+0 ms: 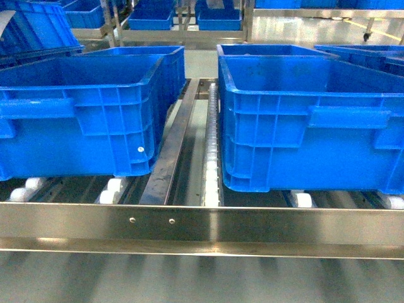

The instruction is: Sort blue parts and orange caps into right shelf containers

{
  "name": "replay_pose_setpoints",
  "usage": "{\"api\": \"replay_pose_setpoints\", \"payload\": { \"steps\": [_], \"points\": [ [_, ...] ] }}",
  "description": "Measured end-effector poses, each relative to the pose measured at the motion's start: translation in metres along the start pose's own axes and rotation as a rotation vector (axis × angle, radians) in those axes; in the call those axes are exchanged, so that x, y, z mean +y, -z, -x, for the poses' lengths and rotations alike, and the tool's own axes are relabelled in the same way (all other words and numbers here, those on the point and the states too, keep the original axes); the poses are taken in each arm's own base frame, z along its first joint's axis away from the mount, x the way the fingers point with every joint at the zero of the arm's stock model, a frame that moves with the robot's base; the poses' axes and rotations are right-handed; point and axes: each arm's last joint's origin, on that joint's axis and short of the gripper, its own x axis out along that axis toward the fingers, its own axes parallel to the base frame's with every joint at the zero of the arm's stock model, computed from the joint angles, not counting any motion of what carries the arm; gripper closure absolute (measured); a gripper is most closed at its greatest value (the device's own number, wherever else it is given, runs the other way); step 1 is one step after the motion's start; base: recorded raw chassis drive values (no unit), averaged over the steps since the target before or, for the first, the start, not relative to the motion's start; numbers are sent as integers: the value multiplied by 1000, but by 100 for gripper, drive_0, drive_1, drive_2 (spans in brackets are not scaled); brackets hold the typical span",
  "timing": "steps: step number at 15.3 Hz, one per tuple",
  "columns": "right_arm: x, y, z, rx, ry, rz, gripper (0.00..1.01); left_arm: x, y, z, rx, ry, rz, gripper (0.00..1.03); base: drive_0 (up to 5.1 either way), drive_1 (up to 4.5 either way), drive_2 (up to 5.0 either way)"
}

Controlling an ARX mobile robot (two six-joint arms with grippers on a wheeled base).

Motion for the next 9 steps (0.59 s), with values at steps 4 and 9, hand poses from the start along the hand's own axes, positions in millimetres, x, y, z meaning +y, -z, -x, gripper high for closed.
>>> {"api": "replay_pose_setpoints", "payload": {
  "steps": [4,9],
  "points": [
    [0,10,25,2,0,-4,99,1,22,43,34,-10,4,101,0,0,0],
    [0,23,44,6,0,-5,99,0,32,78,39,-10,4,101,0,0,0]
  ]
}}
